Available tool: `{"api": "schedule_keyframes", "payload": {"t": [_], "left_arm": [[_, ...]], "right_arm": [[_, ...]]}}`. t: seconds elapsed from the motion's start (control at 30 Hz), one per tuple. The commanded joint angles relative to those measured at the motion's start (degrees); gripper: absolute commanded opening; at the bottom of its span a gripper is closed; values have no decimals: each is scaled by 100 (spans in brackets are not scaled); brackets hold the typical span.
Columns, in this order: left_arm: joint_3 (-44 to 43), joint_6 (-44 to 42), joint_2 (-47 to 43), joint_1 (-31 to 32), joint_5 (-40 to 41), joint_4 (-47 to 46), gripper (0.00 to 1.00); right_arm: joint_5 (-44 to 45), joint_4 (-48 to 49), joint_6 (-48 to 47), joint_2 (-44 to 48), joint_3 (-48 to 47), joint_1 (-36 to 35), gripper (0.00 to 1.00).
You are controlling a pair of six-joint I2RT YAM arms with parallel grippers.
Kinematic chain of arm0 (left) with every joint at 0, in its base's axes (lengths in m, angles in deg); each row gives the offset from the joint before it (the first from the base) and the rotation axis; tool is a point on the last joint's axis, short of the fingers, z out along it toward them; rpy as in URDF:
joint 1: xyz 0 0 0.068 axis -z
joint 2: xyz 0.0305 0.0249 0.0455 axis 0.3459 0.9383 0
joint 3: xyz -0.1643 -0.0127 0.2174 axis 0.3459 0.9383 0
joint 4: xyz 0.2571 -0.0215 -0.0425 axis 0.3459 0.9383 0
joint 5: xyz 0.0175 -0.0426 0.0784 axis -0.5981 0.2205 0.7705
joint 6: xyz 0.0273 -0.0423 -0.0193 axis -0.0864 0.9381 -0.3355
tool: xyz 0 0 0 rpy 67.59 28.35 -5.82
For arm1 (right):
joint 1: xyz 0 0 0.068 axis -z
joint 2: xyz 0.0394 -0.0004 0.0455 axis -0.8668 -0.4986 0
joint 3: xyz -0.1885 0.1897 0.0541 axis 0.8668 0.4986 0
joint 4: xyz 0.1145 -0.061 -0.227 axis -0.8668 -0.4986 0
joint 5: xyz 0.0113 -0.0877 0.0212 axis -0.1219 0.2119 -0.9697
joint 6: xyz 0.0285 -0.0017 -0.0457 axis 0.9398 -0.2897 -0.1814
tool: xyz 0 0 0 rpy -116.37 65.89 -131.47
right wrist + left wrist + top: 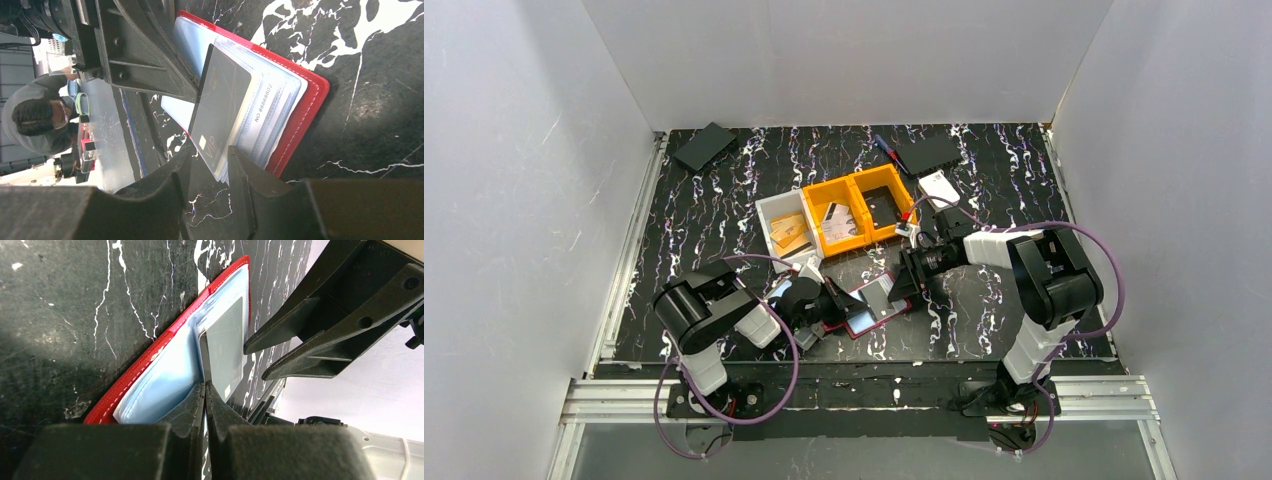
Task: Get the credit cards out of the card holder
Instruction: Remove the credit card from the card holder.
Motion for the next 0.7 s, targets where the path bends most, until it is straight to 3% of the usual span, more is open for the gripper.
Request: {"api": "schedule_keyframes", "payload": {"t": [0.0, 0.37, 0.67], "left_arm": [[46, -165, 174, -25, -146, -110, 0], [144, -131, 341, -25, -202, -297, 0], [21, -146, 453, -25, -326, -296, 0]], "right_arm": [[310, -124, -197, -127, -103, -94, 42], [1157, -249, -289, -28, -164, -129, 51], [121, -39, 4, -119, -84, -151, 46]]}}
